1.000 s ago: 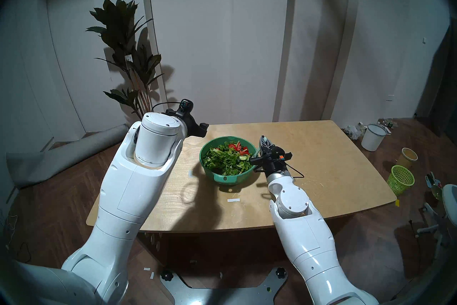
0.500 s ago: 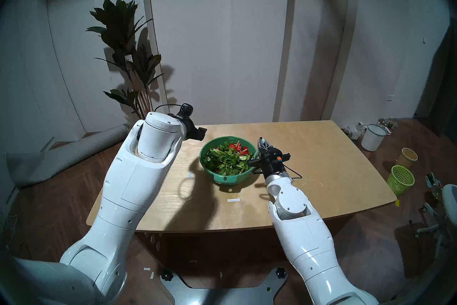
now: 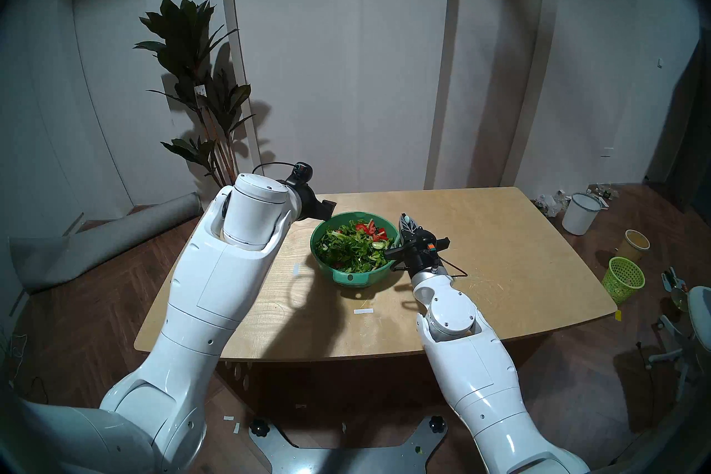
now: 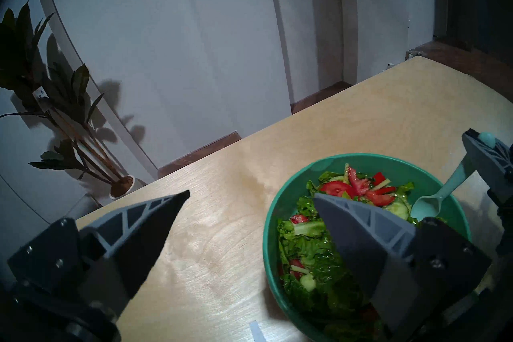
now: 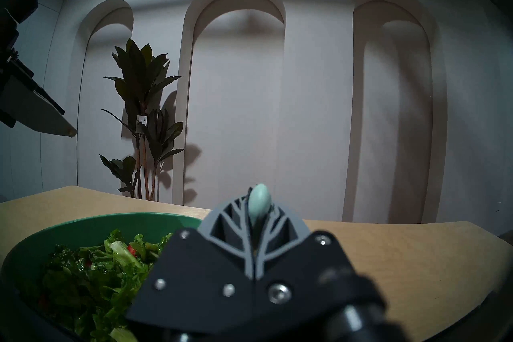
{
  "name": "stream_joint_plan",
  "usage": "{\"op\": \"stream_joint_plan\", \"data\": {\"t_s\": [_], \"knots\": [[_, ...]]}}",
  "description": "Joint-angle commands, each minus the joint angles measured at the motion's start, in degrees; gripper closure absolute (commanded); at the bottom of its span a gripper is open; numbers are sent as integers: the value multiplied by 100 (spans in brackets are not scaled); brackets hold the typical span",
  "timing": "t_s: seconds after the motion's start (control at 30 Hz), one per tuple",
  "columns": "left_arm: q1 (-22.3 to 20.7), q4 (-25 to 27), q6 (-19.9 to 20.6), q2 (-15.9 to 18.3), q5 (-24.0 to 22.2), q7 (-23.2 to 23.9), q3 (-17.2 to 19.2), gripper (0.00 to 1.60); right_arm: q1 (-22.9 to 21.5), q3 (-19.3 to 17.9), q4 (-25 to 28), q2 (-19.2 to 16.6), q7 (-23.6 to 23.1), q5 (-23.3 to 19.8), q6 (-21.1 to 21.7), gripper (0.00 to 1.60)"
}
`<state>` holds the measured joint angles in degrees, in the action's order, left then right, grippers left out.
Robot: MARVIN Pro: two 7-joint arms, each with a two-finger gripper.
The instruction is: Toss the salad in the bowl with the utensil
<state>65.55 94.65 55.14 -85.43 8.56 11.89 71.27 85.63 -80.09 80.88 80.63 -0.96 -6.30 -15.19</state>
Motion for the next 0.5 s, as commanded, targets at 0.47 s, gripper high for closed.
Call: {"op": "stream_joint_plan", "data": {"t_s": [0.47], "knots": [[212,-409,-14,-43,132,-31,141,0,-99,28,-57,2,57,157,-49,160]]}}
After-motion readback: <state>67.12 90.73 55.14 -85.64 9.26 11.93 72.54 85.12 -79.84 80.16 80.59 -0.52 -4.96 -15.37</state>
